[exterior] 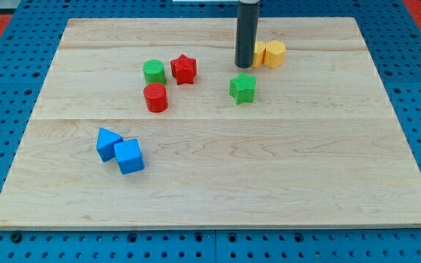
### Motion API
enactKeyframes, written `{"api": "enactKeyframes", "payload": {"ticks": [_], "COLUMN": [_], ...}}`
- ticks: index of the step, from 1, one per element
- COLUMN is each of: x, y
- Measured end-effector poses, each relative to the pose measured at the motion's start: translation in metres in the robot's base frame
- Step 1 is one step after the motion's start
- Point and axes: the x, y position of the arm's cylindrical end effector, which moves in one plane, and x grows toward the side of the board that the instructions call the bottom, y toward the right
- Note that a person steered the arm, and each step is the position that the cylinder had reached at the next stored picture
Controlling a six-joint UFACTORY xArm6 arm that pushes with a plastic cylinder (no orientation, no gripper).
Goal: Push the green star along with green circle towards the top left of the board
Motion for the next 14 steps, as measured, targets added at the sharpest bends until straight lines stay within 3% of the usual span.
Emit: {"api": "enactKeyframes", "payload": {"ticks": [1, 2, 3, 4, 5, 6, 7, 8, 9, 10, 12, 14], "x": [0.031, 0.035, 0.069, 0.095, 0.115, 0.061, 0.037, 0.043, 0.082, 0.073, 0.002, -0.040], "y": [-0.021, 0.049, 0.045, 0.092, 0.067, 0.010, -0.056, -0.028, -0.020, -0.087, -0.182, -0.158]}}
